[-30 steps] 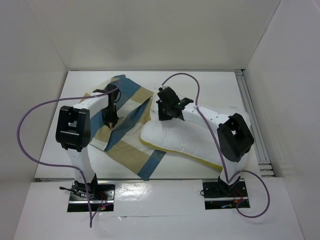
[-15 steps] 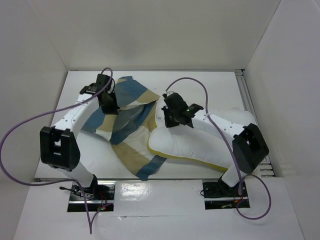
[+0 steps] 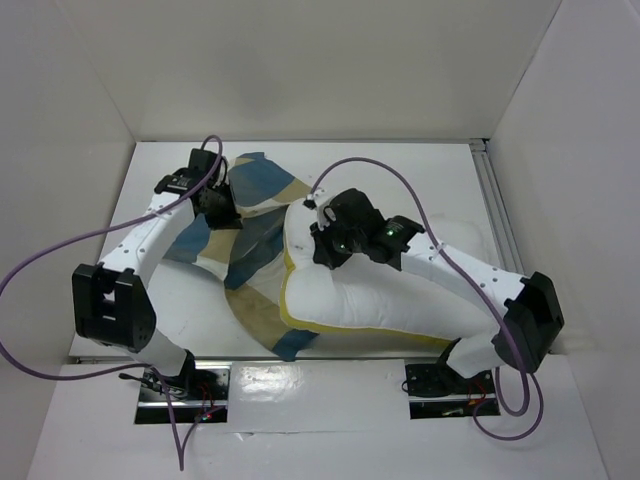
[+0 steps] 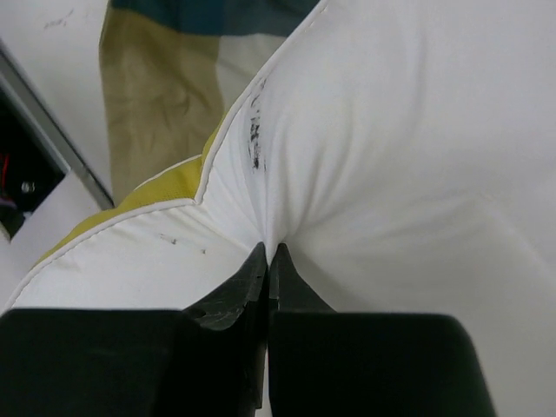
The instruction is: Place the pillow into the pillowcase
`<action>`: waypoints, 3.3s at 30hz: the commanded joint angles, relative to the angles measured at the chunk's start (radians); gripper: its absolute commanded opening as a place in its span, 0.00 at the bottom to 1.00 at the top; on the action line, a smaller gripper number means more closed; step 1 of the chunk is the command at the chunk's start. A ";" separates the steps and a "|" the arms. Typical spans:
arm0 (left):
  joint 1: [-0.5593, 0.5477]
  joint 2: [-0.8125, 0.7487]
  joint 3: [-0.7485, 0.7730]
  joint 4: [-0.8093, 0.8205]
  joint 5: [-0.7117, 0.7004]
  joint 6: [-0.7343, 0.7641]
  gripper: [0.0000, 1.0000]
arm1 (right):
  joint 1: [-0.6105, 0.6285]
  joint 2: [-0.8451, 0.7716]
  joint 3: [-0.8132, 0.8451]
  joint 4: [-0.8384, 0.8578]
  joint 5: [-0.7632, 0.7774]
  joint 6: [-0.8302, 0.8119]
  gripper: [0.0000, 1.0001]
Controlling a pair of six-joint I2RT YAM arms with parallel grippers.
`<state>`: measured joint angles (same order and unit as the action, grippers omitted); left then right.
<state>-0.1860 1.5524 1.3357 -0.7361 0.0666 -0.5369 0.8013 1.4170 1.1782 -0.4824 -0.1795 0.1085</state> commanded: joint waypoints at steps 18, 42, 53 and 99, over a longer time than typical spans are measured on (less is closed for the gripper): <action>0.000 -0.163 0.030 -0.049 0.065 0.022 0.00 | 0.062 0.322 0.320 0.002 -0.061 -0.058 0.00; 0.010 -0.218 -0.027 -0.120 0.022 0.136 0.00 | -0.131 0.562 0.575 0.162 -0.162 0.186 0.00; 0.010 -0.247 -0.036 -0.151 0.098 0.155 0.00 | -0.152 0.669 0.644 0.174 -0.019 0.327 0.00; -0.158 0.288 0.526 -0.200 -0.249 0.078 0.66 | -0.367 0.021 0.065 -0.028 0.400 0.364 0.97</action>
<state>-0.3267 1.7699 1.7924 -0.9428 -0.0822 -0.4320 0.5106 1.5131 1.3060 -0.3904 0.1295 0.5079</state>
